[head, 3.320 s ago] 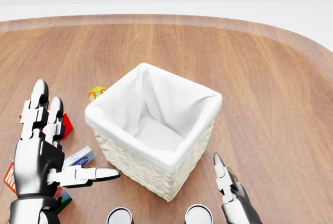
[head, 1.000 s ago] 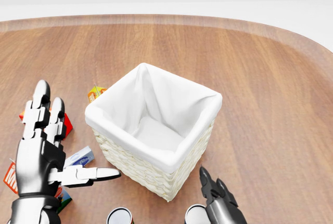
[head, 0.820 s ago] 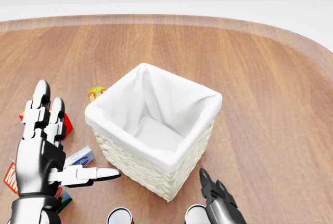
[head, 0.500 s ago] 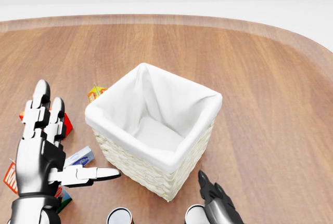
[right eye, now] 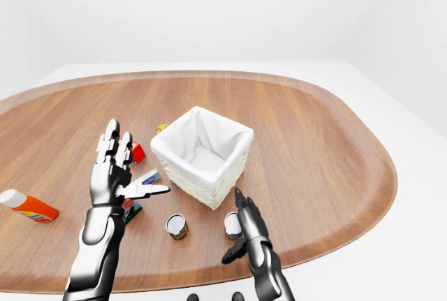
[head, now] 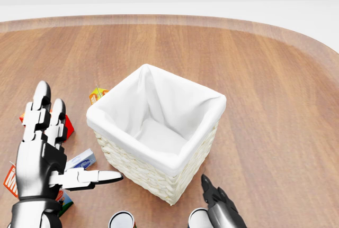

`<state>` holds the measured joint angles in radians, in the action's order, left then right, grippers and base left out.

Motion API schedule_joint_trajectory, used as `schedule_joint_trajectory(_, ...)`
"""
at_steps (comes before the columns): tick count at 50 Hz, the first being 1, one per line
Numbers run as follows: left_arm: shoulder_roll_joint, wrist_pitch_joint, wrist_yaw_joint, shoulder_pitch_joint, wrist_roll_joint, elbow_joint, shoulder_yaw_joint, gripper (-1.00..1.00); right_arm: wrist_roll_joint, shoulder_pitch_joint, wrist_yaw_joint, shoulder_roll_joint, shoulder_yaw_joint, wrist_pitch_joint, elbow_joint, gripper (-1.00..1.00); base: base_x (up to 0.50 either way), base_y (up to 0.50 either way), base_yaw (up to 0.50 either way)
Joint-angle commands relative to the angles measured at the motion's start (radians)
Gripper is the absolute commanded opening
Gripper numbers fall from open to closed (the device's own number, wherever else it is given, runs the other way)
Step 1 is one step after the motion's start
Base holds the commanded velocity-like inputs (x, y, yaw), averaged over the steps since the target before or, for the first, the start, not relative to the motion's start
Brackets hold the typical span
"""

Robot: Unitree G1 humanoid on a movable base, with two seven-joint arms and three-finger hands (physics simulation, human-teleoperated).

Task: Pick up the alphabet soup, and put it in the basket.

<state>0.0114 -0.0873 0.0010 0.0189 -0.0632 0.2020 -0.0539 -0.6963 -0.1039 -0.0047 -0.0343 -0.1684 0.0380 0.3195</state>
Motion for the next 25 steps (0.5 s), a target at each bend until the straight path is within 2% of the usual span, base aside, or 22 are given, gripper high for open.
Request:
schedule_joint_trajectory(1,-0.001,0.0,0.001,0.004,0.001,0.013,0.002,1.0,0.0,-0.001,0.005,0.001,0.001,0.009,0.002,1.0,0.0,0.0,0.0)
schedule_joint_trajectory(13,0.0,0.0,-0.002,0.0,-0.002,0.0,-0.001,1.0,0.0,-0.003,0.005,0.001,0.0,0.016,0.001,1.0,0.0,0.0,0.0)
schedule_joint_trajectory(14,0.0,0.0,-0.002,0.003,-0.001,0.004,0.0,1.0,-0.001,-0.002,0.003,0.0,0.0,0.013,0.004,0.16,0.0,0.0,0.0)
schedule_joint_trajectory(15,0.0,0.0,-0.002,0.003,-0.001,0.005,0.0,1.0,0.0,-0.002,0.003,0.0,0.0,0.013,0.005,0.16,0.0,0.0,0.0)
schedule_joint_trajectory(16,0.0,0.0,-0.002,0.004,-0.002,0.006,0.0,1.0,-0.001,-0.002,0.003,0.0,0.0,0.013,0.003,-0.54,0.0,0.0,0.0)
schedule_joint_trajectory(18,0.0,0.0,-0.003,0.005,-0.002,0.006,0.0,1.0,-0.002,-0.005,0.003,0.0,-0.001,0.015,-0.001,-0.99,0.0,0.0,0.0)
schedule_joint_trajectory(25,0.0,0.0,-0.003,0.003,-0.002,0.0,-0.001,1.0,-0.002,-0.006,0.003,-0.001,-0.002,0.014,-0.002,-1.0,0.0,0.0,0.0)
